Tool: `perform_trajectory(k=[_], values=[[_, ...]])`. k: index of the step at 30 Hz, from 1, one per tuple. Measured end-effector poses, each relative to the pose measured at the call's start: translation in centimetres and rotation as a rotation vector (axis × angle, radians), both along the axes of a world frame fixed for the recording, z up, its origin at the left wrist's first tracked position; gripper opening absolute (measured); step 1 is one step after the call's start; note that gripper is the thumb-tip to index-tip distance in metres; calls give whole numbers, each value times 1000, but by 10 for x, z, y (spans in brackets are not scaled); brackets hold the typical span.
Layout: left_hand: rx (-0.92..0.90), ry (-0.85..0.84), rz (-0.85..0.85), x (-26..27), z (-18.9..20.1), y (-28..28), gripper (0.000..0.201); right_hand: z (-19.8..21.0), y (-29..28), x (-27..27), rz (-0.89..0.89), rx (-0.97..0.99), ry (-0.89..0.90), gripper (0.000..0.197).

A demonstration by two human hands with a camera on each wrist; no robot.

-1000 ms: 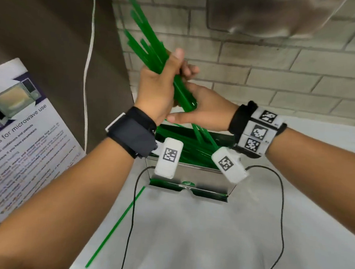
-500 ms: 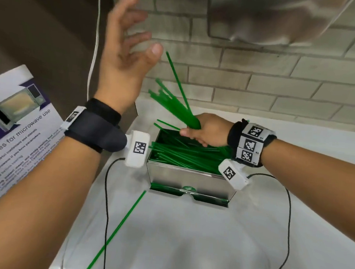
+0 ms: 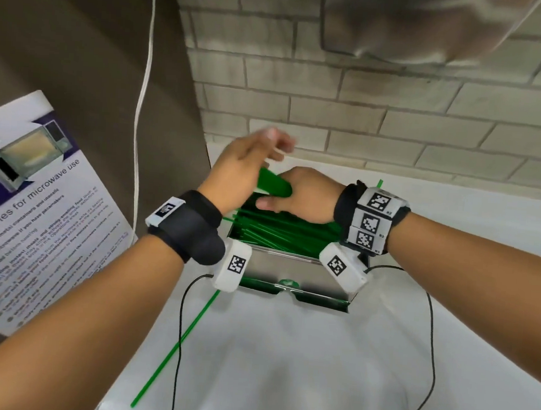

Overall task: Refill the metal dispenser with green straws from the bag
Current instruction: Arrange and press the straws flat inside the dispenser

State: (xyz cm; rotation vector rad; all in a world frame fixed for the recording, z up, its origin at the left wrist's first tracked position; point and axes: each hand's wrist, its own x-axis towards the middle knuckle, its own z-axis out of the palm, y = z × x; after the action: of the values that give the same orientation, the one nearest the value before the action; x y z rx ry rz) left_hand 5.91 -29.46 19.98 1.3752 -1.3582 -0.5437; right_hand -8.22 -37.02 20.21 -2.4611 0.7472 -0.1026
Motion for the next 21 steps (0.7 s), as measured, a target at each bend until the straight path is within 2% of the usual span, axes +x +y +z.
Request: perform_trajectory(k=[2,4,5,7,9,11,12,13,15,17,19,21], values=[[-133,172,103,19,10,10,44,16,-3,-1,-30,69,-173,42],[-120,219,241,39,6,30,25,35,-7,-6,-76,197,-431,37],[-14,127,295,48,-2,41,23,41,-9,-9,-93,285,-542,36],[408,-285,276,62,-26,63,13,45,-13,-11,-94,436,-640,35],[828,-638,117,60,-59,87,13,35,-14,-8,-103,398,-497,37],[1050,-864,2,45,-95,110,31,17,-11,-3,-100,291,-252,35],[1114,-922,-30,36,-111,120,38,7,-9,-1,-93,248,-147,34],[1168,-932,-50,29,-127,128,43,-4,-8,0,-81,182,-52,38],[1243,-881,-66,22,-149,142,45,-20,-7,0,-51,17,101,57],[1245,-813,-41,22,-161,151,42,-24,-13,-2,-35,-29,143,66],[1220,-774,-39,23,-162,156,36,-17,-25,-7,-74,-51,103,61],[1214,-774,-79,23,-159,161,24,-7,-45,-19,-127,-201,94,53]])
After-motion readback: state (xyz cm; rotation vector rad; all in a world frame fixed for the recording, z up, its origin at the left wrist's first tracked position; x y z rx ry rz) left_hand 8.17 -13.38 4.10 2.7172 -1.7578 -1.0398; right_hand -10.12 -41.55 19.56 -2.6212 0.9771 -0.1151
